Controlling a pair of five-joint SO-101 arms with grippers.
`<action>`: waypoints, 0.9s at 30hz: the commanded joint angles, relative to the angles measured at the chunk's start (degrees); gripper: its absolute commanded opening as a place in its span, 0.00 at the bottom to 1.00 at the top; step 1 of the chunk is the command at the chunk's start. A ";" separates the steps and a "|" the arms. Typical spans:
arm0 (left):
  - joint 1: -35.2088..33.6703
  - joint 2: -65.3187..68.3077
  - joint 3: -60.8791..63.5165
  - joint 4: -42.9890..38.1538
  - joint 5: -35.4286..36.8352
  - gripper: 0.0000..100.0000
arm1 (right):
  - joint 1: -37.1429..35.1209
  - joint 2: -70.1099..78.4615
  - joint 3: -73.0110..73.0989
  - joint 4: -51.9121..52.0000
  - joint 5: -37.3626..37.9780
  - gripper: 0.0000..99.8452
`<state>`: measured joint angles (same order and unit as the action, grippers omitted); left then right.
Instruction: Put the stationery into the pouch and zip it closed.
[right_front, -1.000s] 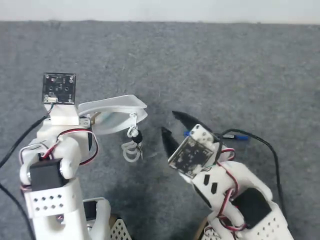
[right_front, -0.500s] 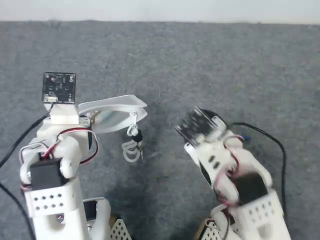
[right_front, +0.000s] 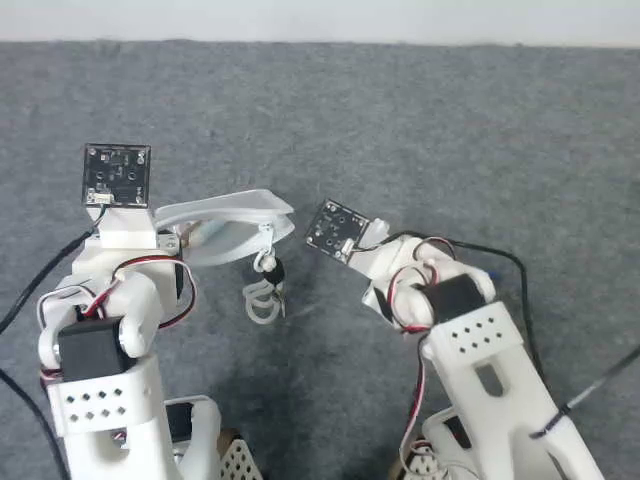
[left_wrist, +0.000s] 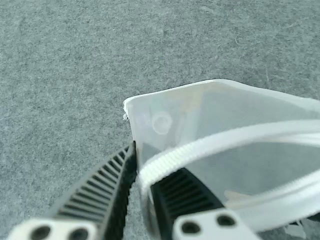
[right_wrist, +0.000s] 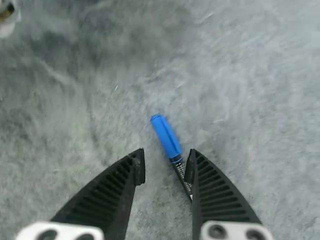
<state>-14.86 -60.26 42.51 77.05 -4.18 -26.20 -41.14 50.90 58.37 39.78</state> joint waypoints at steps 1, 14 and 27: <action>-0.18 -0.44 -0.22 -2.11 -0.44 0.01 | 0.22 2.33 -3.69 -2.95 1.14 0.13; -0.18 -0.44 -0.22 -2.02 -0.44 0.01 | 0.57 20.26 -9.32 -5.67 1.23 0.20; -4.92 -0.09 -0.31 -3.16 -0.26 0.01 | 0.66 23.60 -10.02 -5.76 3.60 0.20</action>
<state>-19.34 -60.18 42.59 76.09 -4.18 -26.29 -17.32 44.04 53.54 42.51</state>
